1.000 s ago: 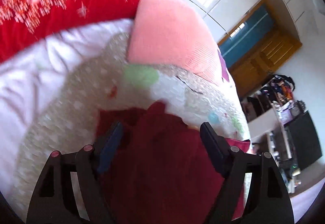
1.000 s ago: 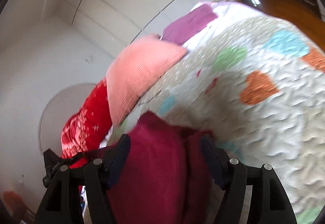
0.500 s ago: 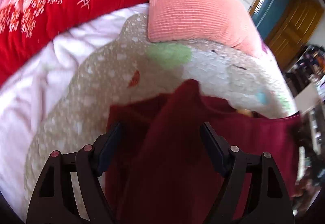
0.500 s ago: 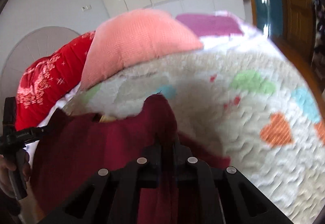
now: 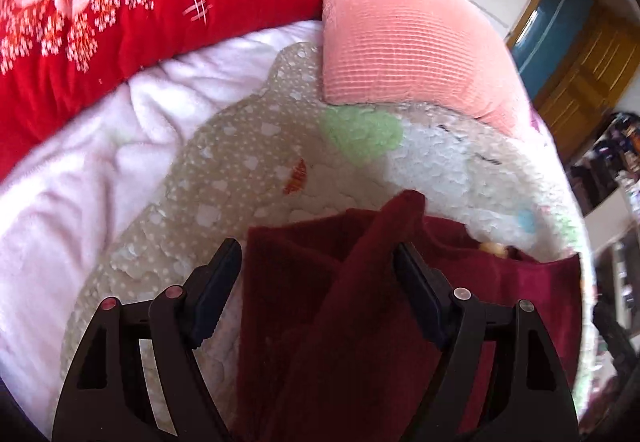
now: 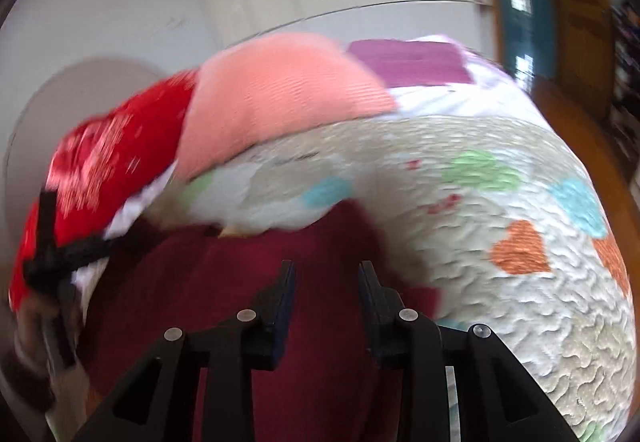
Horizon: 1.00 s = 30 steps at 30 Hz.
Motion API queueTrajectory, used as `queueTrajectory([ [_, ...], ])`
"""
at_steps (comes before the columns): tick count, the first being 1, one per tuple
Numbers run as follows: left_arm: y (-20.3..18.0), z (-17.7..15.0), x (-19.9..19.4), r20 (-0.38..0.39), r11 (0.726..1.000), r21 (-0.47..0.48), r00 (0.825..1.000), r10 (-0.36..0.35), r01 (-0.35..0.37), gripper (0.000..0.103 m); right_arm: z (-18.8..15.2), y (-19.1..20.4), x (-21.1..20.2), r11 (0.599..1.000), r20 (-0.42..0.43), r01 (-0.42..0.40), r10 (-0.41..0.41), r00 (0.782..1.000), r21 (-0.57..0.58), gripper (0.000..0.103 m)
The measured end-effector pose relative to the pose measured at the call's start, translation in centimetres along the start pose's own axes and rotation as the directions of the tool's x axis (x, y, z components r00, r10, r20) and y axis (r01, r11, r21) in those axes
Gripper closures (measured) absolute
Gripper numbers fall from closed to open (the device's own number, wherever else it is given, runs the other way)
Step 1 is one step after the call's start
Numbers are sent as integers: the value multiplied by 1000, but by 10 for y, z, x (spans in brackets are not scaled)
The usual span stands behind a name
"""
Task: Fold small clothes
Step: 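Lift the hem end with both tools and fold it over toward the collar, then lay the folded half flat and open both tools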
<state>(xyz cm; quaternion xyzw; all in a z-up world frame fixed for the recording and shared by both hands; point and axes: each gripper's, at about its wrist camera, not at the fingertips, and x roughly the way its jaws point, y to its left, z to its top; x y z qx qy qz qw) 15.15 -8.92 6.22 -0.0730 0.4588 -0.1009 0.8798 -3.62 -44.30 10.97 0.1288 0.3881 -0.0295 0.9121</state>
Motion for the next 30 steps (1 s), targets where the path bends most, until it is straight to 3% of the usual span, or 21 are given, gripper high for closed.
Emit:
queueTrajectory([
  [3,3,6,17,-42,998,-54,999,32,-34,24,0,12,16,999,-24,-32,32,999,-3,73],
  [6,14,11,35,-93,992,-118,995,40,-51,23,5,9,39,999,-41,29,-28,999,34,73],
  [10,14,14,45,-91,993,-97,994,59,-68,23,11,-11,70,988,-102,120,-110,989,94,74],
  [12,12,14,44,-87,994,-83,994,63,-70,23,10,-17,77,986,-107,123,-111,988,110,74],
  [16,20,10,24,-59,994,-104,998,11,-17,23,10,-13,57,990,-105,99,-88,991,105,74],
  [22,21,-15,-26,8,999,-17,999,39,-39,23,-20,-5,-5,996,-79,58,-52,996,74,70],
  [27,18,-47,-58,34,997,57,998,52,-54,23,-54,-11,-1,989,-142,129,-118,983,77,62],
  [30,14,-65,-74,57,993,95,996,64,-69,23,-53,-8,-7,986,-146,136,-121,982,94,62],
])
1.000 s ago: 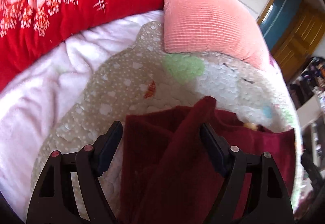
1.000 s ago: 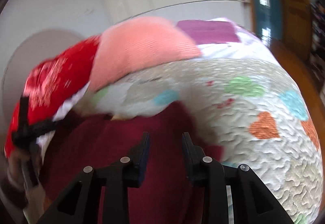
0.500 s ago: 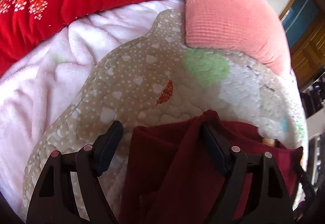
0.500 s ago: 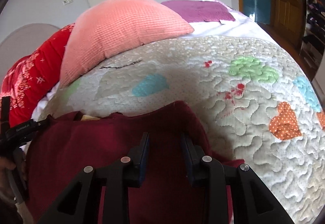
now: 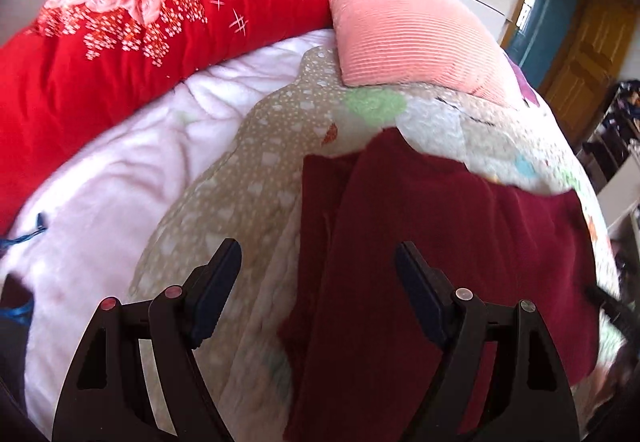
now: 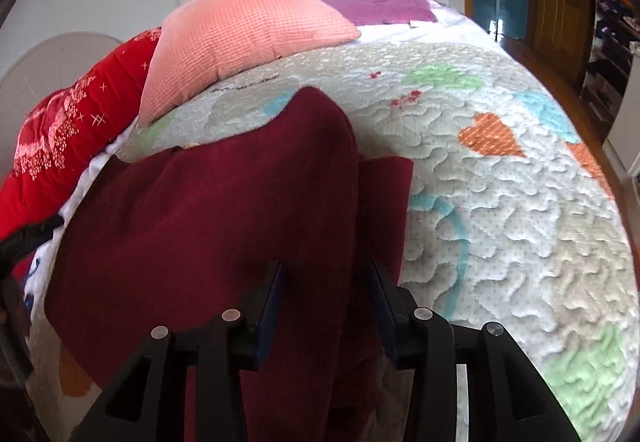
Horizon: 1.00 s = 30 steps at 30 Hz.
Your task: Fold small clothes
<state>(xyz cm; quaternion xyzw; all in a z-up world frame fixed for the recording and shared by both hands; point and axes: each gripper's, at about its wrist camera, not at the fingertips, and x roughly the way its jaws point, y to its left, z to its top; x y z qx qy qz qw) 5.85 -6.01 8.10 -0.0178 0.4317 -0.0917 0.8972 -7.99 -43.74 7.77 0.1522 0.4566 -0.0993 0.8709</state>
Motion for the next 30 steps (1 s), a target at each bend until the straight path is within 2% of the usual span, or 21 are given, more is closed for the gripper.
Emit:
queueTrajectory([
  [3,-6,-14,-13,16,999,35,1000,15,-16,23,-3,14,-24,999,27,-50,50,998,-18,61],
  [6,-9,-26,-24,36,998,53,999,19,-21,23,-17,28,-37,997,47,-32,35,998,-64,59],
  [9,-10,-34,-33,42,999,47,999,13,-15,23,-36,28,-27,997,4,-31,31,999,-65,58],
  [13,-9,-43,-47,63,998,53,997,32,-36,23,-47,34,-31,996,8,2,-1,1000,-93,58],
  [16,-7,-47,-55,76,997,52,996,45,-49,23,-46,41,-48,994,13,-79,80,997,-69,58],
  [20,0,-52,-58,77,999,30,996,42,-45,23,-45,64,-60,989,31,-100,104,994,-112,57],
  [27,21,-66,-41,47,997,-71,999,-2,6,23,-45,109,-42,971,-8,-178,179,984,-162,57],
  [30,24,-68,-31,31,997,-79,999,-14,16,23,-53,115,-38,968,-11,-200,200,980,-149,57],
])
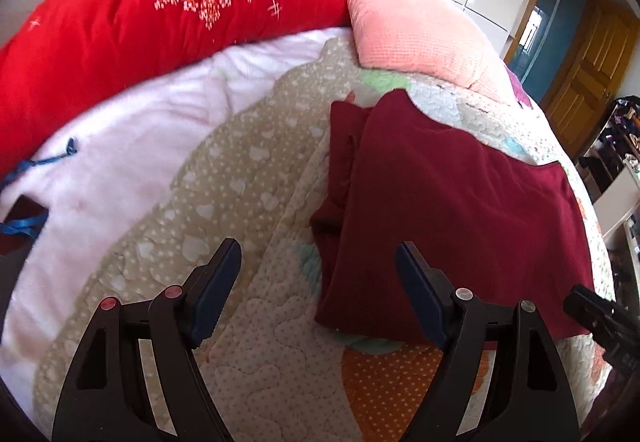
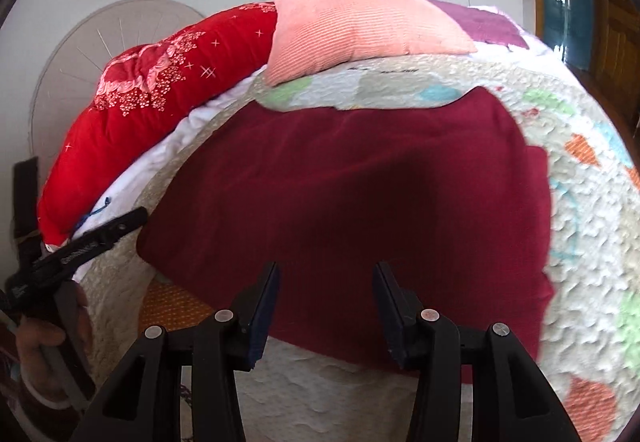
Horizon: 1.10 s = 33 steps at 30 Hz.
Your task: Fold small clothes
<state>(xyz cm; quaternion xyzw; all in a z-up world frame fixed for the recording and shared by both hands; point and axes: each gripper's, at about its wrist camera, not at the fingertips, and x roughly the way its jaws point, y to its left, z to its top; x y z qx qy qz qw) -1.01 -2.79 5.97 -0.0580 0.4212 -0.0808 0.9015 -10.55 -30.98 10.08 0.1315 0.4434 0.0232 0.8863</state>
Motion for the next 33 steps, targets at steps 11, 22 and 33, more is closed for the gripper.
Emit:
queueTrajectory([
  [11,6,4,8,9,997,0,997,-73,73,23,-15,11,-9,996,20,58,-59,998,63,57],
  [22,4,-1,2,19,997,42,997,-69,68,23,-50,44,14,973,-117,226,-231,966,-53,57],
  [33,-2,-4,11,5,997,28,997,-76,76,23,-52,36,13,973,-69,227,-230,971,-43,57],
])
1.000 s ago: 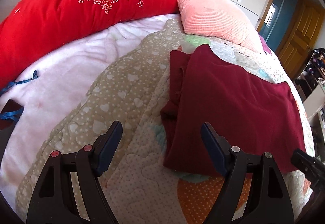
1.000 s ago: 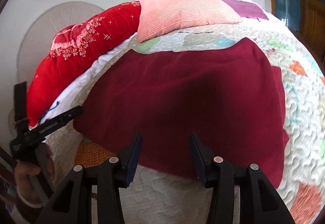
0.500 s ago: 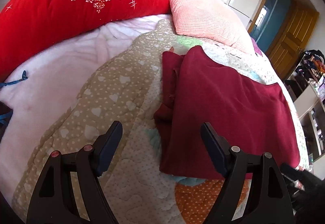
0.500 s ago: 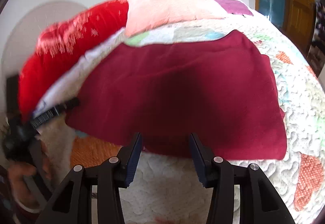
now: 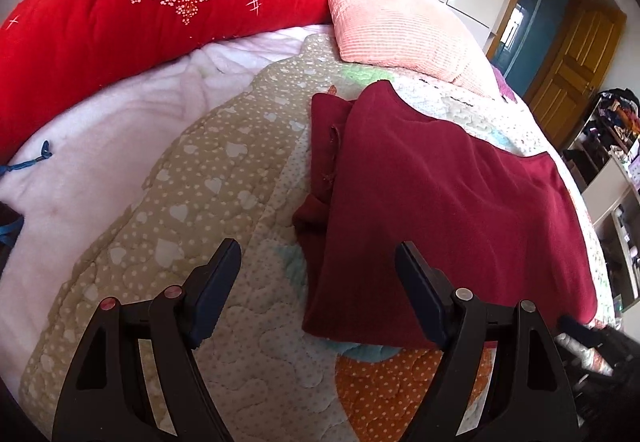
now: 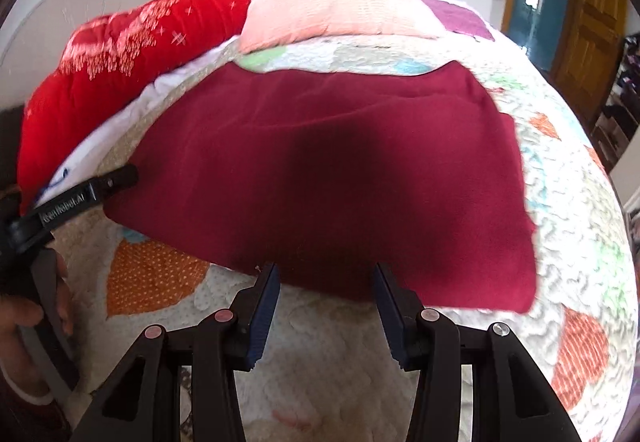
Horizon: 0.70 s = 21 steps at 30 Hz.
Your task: Fold small clothes
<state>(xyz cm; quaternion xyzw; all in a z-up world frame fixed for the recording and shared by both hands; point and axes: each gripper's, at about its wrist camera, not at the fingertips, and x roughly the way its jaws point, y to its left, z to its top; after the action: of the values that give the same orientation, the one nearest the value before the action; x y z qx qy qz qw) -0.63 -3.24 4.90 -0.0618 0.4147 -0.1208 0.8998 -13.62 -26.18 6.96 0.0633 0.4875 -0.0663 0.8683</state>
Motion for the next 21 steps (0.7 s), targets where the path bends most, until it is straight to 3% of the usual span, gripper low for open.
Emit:
queueTrajectory([
  [4,0,-1,6,-19,1000,3,1000,3,-3,23,-13,18,4,993,-28,-5,2,1000,-116,57],
  [7,1,1,5,-11,1000,-8,1000,-10,10,23,-14,5,-10,994,-6,-81,81,997,-66,57],
  [11,-3,3,0,20,1000,9,1000,-5,5,23,0,-3,-15,998,59,-47,48,997,-30,56],
  [16,-4,2,1,16,999,33,1000,22,-22,23,4,16,16,996,-33,-63,60,998,-69,56],
  [21,1,3,3,8,1000,11,1000,25,-25,23,8,21,11,994,0,-96,96,995,-59,56],
])
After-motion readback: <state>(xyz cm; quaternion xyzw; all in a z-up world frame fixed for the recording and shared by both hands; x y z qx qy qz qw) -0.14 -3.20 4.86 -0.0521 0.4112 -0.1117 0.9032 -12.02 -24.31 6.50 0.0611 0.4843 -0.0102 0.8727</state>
